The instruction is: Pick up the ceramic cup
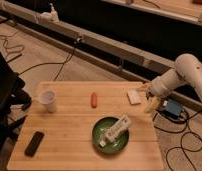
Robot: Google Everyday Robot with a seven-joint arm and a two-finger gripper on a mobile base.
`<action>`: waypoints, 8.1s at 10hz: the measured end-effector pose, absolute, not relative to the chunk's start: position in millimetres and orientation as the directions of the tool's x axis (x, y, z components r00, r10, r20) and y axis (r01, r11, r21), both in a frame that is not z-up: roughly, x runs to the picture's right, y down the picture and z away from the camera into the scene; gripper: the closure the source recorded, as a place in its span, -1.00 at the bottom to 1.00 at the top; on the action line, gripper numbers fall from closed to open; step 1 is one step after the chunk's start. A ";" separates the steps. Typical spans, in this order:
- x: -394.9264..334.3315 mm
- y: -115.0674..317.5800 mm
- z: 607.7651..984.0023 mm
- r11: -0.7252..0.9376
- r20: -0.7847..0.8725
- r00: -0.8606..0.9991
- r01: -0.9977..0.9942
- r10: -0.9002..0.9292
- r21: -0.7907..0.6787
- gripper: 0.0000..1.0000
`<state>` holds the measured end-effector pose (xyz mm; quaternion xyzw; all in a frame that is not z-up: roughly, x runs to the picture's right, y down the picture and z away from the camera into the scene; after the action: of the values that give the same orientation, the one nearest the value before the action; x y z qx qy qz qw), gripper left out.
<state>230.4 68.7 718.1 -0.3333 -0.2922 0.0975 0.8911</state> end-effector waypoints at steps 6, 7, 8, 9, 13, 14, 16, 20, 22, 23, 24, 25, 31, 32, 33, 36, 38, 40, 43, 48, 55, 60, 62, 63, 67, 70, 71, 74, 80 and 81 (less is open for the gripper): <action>231.1 68.9 717.9 0.759 0.455 0.810 0.020 0.369 -0.651 -0.60; 231.2 69.0 717.9 0.759 0.455 0.810 0.020 0.369 -0.651 -0.60; 231.2 69.0 717.9 0.759 0.455 0.810 0.020 0.369 -0.651 -0.60; 231.2 69.0 717.9 0.759 0.455 0.810 0.020 0.369 -0.651 -0.60; 231.2 69.1 717.8 0.759 0.455 0.810 0.020 0.369 -0.651 -0.60; 231.2 69.1 717.8 0.759 0.455 0.810 0.020 0.369 -0.651 -0.60; 231.2 69.1 717.8 0.758 0.455 0.810 0.020 0.369 -0.651 -0.60; 231.2 69.1 717.8 0.758 0.455 0.810 0.020 0.369 -0.651 -0.60; 230.8 68.2 718.8 0.758 0.456 0.808 0.017 0.374 -0.652 -0.60; 226.9 65.8 724.3 0.755 0.459 0.799 0.011 0.388 -0.656 -0.60; 216.1 61.1 731.5 0.755 0.473 0.788 0.014 0.395 -0.655 -0.60; 204.5 58.0 736.5 0.756 0.488 0.779 0.026 0.394 -0.654 -0.60; 102.5 35.2 747.0 0.783 0.622 0.715 0.172 0.318 -0.598 -0.60; 81.4 32.7 748.1 0.787 0.640 0.711 0.203 0.290 -0.582 -0.60; 54.1 30.8 749.6 0.791 0.660 0.706 0.239 0.257 -0.563 -0.60; -17.3 32.2 750.3 0.776 0.705 0.684 0.338 0.186 -0.532 -0.60; -54.8 28.6 748.4 0.768 0.728 0.666 0.377 0.164 -0.518 -0.60; -102.3 21.4 747.0 0.766 0.745 0.644 0.387 0.174 -0.514 -0.60; -159.4 11.4 752.5 0.753 0.730 0.617 0.321 0.294 -0.575 -0.60; -163.5 11.1 752.2 0.750 0.729 0.614 0.318 0.304 -0.581 -0.60; -193.0 23.2 774.7 0.723 0.724 0.647 0.379 0.240 -0.578 -0.60; -256.7 29.6 778.7 0.689 0.795 0.566 0.488 0.218 -0.536 -0.60; -272.1 40.5 783.6 0.661 0.805 0.552 0.523 0.218 -0.538 -0.60; -281.5 49.0 788.3 0.640 0.807 0.547 0.543 0.222 -0.544 -0.60; -290.6 67.9 813.0 0.586 0.785 0.562 0.555 0.259 -0.591 -0.60; -287.8 72.9 830.7 0.572 0.758 0.585 0.529 0.290 -0.627 -0.60; -287.0 74.7 834.5 0.568 0.751 0.589 0.523 0.298 -0.636 -0.60; -285.4 84.0 847.1 0.552 0.724 0.606 0.498 0.330 -0.669 -0.42; -278.8 74.1 853.4 0.600 0.717 0.611 0.449 0.334 -0.662 0.78; -277.9 70.1 851.3 0.612 0.723 0.607 0.445 0.330 -0.653 0.92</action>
<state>-277.9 70.1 851.3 -0.4387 -0.4418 -0.0367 0.7817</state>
